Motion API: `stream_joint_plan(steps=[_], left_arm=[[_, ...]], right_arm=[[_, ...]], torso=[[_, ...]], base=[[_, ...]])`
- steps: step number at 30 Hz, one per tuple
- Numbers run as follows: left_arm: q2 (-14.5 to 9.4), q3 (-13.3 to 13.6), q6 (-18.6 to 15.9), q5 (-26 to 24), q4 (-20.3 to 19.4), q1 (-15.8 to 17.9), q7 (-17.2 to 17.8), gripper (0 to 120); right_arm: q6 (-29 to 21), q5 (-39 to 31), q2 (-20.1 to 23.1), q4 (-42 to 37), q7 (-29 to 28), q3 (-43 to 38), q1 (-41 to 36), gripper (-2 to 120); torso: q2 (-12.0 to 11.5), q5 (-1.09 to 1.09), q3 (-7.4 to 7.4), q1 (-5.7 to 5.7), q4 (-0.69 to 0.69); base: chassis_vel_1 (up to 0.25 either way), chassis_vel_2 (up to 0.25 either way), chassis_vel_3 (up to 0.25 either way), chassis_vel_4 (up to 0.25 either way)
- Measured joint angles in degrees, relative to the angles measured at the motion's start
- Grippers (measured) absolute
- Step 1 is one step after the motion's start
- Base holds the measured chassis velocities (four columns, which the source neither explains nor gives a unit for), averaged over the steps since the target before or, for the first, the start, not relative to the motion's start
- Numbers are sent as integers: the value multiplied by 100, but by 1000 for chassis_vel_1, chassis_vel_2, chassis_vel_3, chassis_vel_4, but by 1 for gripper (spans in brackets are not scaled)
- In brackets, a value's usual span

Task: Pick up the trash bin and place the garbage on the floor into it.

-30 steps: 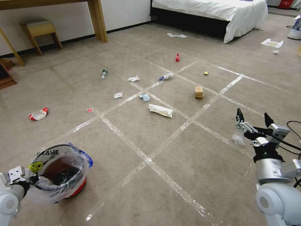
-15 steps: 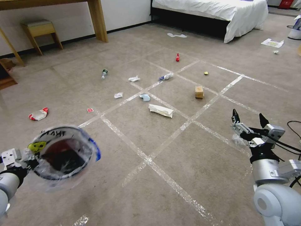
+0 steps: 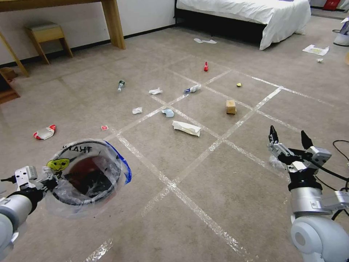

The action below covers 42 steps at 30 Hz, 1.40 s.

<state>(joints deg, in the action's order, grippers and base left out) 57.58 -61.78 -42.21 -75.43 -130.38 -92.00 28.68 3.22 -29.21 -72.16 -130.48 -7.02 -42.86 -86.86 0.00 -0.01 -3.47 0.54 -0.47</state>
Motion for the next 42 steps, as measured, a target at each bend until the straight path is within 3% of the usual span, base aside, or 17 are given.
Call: stream_joint_plan(steps=[11,15,27,42], left_arm=[[-14,115,4,-35,47,-38,45,1],[-1,117,7,46,129,-62,3,1],[60,118,8,112,204,0,-34,1],[86,130,8,156,306,54,-83,1]], right_arm=[[164,63,-19,71,69,-83,-55,100],[378,105,-65,186,410,-120,-41,100],[405,95,-44,238,515,-131,20,100],[360,86,-20,283,530,-92,74,100]], torso=[[0,0,0,0,-1],[0,1,0,0,0],[0,0,1,-1,0],[0,1,0,0,-1]], base=[[0,0,0,0],[0,0,0,0],[-5,5,3,-5],[-148,152,159,-154]])
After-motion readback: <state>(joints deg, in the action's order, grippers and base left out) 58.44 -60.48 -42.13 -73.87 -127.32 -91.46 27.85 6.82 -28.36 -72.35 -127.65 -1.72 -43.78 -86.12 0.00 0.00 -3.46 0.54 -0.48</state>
